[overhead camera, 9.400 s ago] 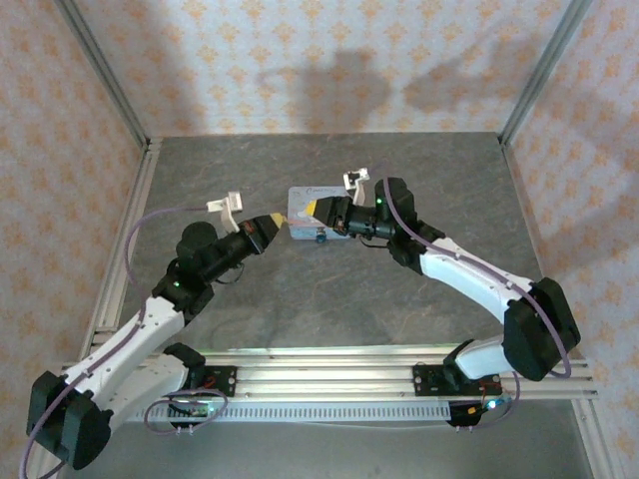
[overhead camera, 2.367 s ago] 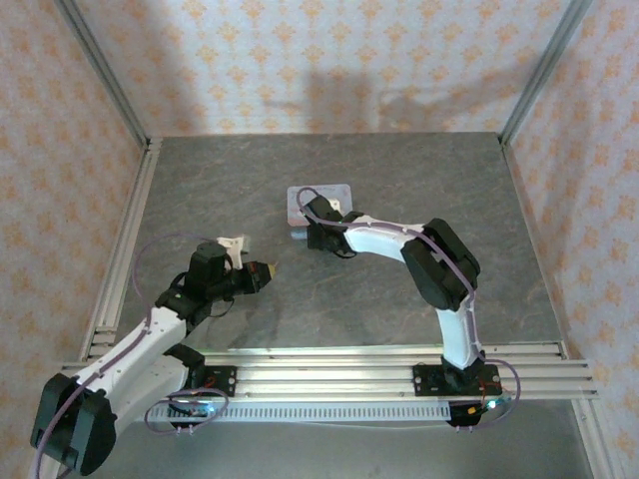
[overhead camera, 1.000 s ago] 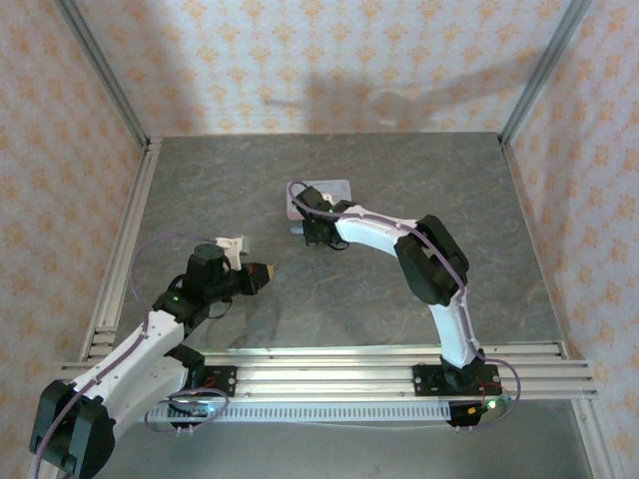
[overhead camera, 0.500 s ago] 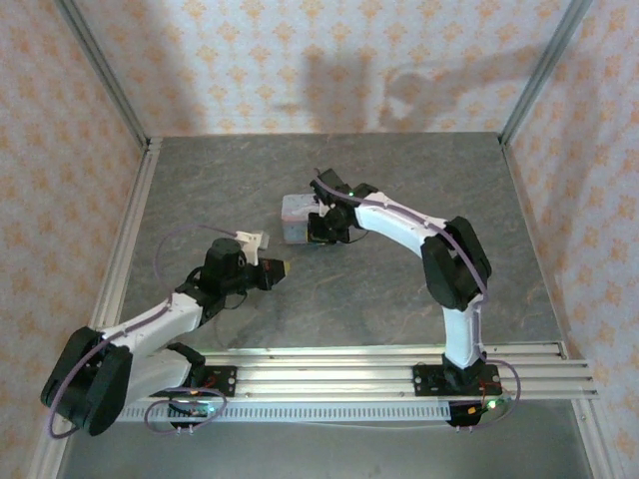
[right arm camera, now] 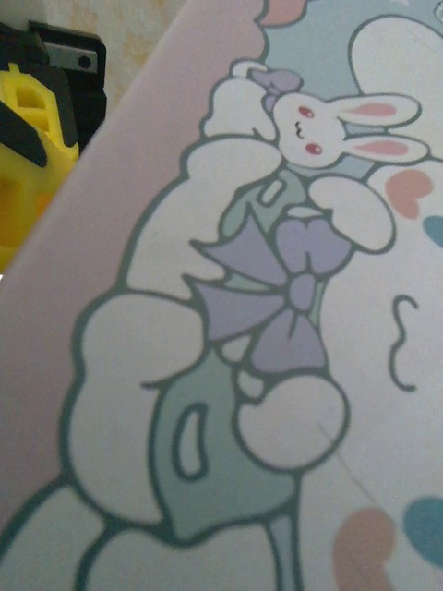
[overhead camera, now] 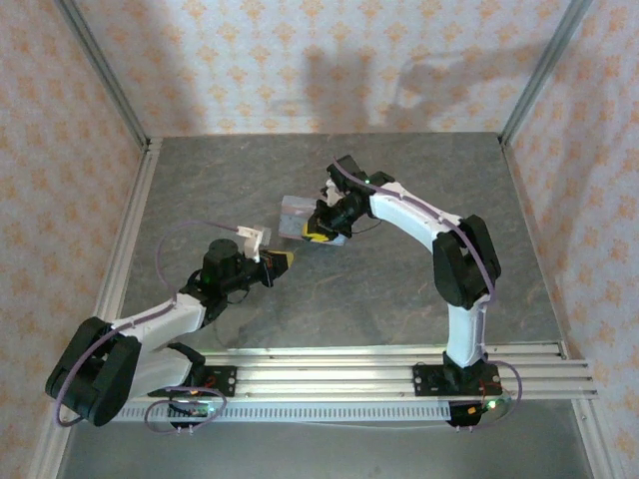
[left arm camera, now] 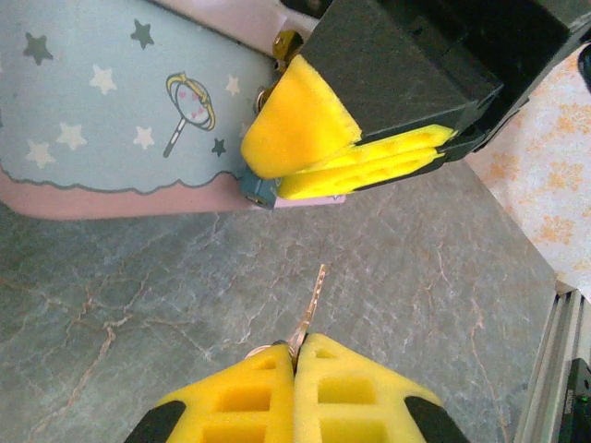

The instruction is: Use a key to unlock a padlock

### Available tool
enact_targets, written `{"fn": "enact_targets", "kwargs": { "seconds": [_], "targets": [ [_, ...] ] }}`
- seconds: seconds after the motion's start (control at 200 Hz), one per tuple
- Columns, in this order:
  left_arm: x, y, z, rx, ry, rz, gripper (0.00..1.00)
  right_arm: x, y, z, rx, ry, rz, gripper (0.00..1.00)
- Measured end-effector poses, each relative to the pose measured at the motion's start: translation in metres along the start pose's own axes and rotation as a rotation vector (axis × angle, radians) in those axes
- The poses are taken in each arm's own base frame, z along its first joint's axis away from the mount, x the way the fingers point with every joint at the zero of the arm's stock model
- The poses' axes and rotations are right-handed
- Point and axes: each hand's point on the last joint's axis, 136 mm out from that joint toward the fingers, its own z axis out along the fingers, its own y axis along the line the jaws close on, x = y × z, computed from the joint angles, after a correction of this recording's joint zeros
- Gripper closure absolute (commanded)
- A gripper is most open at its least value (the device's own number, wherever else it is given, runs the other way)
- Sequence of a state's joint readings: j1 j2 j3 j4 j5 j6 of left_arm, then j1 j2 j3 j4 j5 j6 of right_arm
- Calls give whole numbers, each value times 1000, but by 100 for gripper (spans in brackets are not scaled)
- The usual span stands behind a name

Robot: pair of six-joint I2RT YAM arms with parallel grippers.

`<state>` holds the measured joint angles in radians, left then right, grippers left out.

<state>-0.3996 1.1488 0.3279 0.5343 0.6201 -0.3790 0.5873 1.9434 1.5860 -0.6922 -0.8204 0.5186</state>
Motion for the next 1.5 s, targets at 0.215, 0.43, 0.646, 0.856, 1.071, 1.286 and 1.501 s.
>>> {"fn": "enact_targets", "kwargs": {
  "seconds": [0.215, 0.43, 0.646, 0.856, 1.071, 1.286, 1.501],
  "targets": [
    [-5, 2, -1, 3, -19, 25, 100, 3, 7, -7, -51, 30, 29, 100],
    [3, 7, 6, 13, 11, 10, 100, 8, 13, -9, -77, 50, 46, 100],
    [-1, 5, 11, 31, 9, 12, 100, 8, 14, -10, -83, 55, 57, 100],
    [-14, 1, 14, 43, -17, 23, 100, 8, 14, -10, -84, 55, 61, 100],
    [-12, 5, 20, 37, -6, 13, 100, 8, 15, -10, -86, 54, 68, 100],
    [-9, 9, 23, 33, 3, 0, 100, 8, 16, -10, -90, 54, 70, 100],
    [-10, 9, 23, 28, -5, 0, 100, 8, 16, -10, -90, 53, 69, 100]
  ]
}}
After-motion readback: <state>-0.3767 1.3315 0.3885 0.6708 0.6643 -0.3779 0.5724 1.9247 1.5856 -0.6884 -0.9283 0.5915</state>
